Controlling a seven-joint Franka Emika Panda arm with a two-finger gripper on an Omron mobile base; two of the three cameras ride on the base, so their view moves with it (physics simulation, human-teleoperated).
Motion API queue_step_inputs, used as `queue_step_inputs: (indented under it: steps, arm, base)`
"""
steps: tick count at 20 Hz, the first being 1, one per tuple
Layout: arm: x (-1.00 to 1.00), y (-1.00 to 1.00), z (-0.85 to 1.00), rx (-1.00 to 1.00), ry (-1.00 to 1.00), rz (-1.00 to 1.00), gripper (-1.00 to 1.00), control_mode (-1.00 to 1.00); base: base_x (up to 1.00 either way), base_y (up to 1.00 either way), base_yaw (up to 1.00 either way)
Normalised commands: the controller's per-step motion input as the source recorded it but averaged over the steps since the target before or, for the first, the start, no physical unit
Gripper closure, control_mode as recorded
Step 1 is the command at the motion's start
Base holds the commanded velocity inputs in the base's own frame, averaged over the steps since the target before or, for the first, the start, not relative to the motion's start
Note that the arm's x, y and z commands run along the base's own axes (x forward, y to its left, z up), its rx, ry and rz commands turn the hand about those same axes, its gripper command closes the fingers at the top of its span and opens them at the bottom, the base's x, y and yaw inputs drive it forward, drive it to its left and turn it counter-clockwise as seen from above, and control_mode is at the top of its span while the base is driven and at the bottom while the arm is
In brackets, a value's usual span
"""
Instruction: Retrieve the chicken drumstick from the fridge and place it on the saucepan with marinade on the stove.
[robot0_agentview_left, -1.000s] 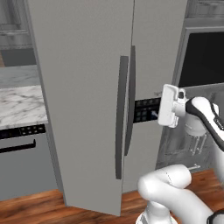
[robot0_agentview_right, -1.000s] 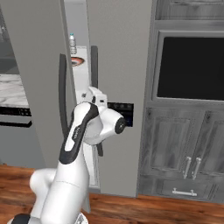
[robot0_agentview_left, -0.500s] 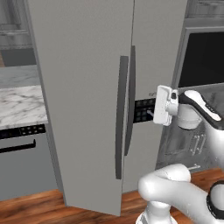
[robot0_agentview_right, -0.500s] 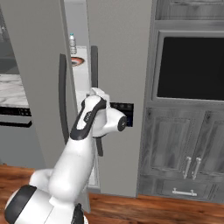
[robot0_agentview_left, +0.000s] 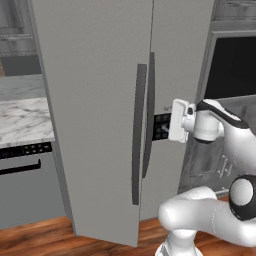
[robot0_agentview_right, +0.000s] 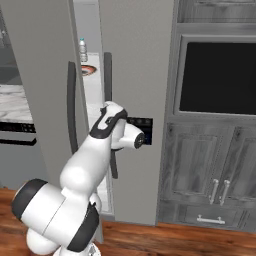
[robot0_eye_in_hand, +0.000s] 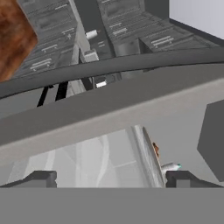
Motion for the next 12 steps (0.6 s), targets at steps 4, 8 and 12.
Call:
queue_step_inputs:
  steps: [4,8,12]
  arm:
    - [0.00,0.17,0.00,0.00,0.00,0.00,-1.00,-1.00]
    - [0.00,0.23,0.00,0.00,0.00,0.00,-1.00,-1.00]
    - [0.03,0.20,0.00,0.00,0.00,0.00,-1.00,-1.00]
  base:
    - [0.00,0.00,0.00]
    - [0.00,0.00,0.00]
    - [0.00,0.00,0.00]
